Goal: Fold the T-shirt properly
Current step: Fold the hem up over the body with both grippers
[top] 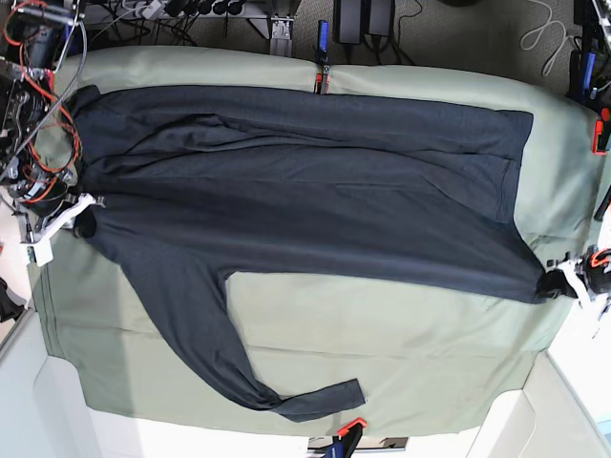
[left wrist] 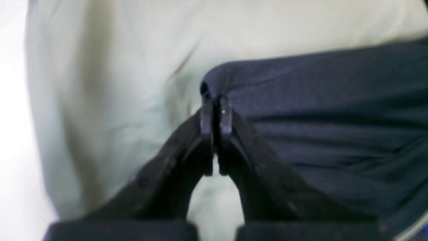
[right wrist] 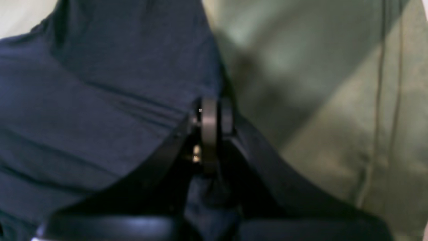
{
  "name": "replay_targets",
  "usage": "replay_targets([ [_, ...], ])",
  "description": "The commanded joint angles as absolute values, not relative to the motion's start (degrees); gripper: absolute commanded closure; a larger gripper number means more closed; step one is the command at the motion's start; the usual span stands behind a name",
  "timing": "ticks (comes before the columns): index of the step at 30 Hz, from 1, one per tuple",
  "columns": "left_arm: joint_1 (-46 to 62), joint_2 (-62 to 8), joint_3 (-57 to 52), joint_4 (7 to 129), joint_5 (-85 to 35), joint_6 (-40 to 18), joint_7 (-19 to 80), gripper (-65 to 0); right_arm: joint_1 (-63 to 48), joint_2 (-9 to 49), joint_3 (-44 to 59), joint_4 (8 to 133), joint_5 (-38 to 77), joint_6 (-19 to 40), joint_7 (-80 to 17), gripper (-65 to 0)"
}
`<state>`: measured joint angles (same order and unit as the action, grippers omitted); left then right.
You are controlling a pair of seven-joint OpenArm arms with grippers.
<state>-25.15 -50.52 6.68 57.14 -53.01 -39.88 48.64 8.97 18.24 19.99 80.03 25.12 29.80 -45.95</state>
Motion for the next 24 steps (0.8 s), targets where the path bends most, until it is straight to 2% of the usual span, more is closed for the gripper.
replay_targets([
  [1,-24.9,-53.3,6.1,59.3,-54.2,-40.0,48.7,0.0,8.6,19.4,20.6,82.6,26.0,29.8,-44.8,0.0],
  [6,-15.7,-57.4,5.6,65.9,-57.3,-40.0,51.4,0.0,1.3,19.4,22.7,90.3,27.4,29.8,-44.8,0.0],
  [13,-4.8,-57.9,4.4,71.8,-58.1,-40.0,52.2,0.0,-7.4,19.4,27.6,96.4,30.4,29.9,-44.8,0.0],
  [23,4.0,-52.7,4.4,75.0,-54.8,-40.0,49.6,0.0,-13.9,19.2,30.2,96.7,32.2,29.9,-44.8,0.0],
  [24,4.0,-52.0,4.4,75.0,-53.6,-40.0,49.1,-4.8,-13.8,19.2,30.2,96.7,32.5,29.8,-44.8,-7.6],
])
